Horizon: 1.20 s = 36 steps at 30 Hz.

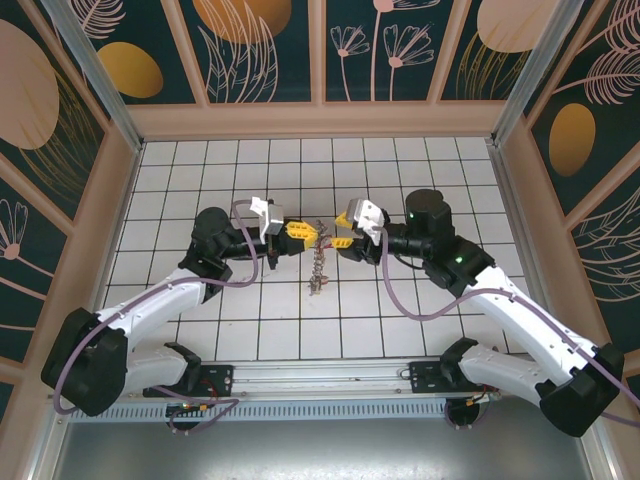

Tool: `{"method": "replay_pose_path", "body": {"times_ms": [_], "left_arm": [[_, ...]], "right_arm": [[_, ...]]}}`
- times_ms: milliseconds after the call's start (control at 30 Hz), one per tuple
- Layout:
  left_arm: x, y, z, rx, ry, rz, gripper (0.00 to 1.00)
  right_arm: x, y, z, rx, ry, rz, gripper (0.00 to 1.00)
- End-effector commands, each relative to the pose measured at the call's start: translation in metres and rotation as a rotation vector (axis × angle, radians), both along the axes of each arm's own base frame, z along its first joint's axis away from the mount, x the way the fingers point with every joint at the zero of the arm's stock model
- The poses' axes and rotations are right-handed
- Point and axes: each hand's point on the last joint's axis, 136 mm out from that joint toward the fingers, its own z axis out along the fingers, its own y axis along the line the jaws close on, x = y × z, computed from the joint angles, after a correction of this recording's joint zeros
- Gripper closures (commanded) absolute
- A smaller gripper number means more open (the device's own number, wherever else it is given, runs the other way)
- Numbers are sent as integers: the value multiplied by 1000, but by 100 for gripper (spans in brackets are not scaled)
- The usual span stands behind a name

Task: Put the keys on the keyring

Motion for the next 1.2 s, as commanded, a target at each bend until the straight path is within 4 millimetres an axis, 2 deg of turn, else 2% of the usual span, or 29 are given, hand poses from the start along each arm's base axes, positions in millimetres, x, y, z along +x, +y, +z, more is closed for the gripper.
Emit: {"method": "replay_pose_path", "body": {"times_ms": [0,100,433,600,767,867,1000,1167], "left_arm": [[-16,-3,30,-56,-164,-83,100],[-18,-5,30,-55,-169,-98,100],[-18,-8,34,-73,-173,-95,100],[-19,-9,35,-83,-169,-101,100],[-19,-11,35,-97,-161,-93,100],[-19,-10,38,-119,-157,-81,100],[-17,-10,39,-134,-136,-73,100],[-16,-8,29,-114,-108,-51,100]], "right_arm": [[-10,5,8,-35,-91,104,62],[-12,8,5,-42,-66,130,67],[-16,13,-5,-40,-3,161,69],[-16,14,-7,-32,8,160,79],[-16,16,-6,-11,11,163,79],[-18,16,-5,0,13,174,84],[-22,17,-8,4,24,189,98],[-23,13,-8,5,9,177,100]]}}
